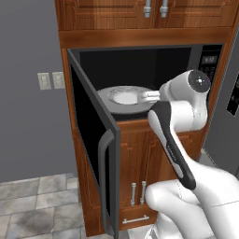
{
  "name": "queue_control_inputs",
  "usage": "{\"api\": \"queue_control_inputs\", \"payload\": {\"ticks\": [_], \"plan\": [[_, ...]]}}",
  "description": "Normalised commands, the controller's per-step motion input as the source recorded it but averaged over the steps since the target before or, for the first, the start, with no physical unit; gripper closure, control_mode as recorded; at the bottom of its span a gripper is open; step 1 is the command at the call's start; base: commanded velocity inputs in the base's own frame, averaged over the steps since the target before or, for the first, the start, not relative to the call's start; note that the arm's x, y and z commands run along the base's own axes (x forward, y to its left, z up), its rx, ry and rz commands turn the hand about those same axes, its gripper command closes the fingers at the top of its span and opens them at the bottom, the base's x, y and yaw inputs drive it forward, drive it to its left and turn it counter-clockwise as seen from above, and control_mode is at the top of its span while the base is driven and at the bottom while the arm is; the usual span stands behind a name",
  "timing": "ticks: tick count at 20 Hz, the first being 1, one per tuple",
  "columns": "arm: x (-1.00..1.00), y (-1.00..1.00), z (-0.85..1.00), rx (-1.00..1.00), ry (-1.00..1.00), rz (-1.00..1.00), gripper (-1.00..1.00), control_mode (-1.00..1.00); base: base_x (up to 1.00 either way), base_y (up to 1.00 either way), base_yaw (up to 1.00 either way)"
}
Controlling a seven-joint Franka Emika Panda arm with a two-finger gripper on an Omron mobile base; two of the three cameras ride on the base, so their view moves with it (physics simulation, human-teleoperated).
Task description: Transport the chicken drumstick from the fridge to the microwave and turn on the microwave.
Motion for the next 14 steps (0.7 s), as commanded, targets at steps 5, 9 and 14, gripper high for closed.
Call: {"api": "queue_control_inputs", "payload": {"ticks": [5,9,14], "plan": [[0.47,0.02,-0.09,0.0,0.11,0.0,1.0,-1.0,0.0,0.0,0.0],[0.44,0.04,-0.23,0.0,0.0,0.0,1.0,-1.0,0.0,0.0,0.0],[0.41,0.06,-0.28,0.0,-0.02,0.0,1.0,-1.0,0.0,0.0,0.0]]}}
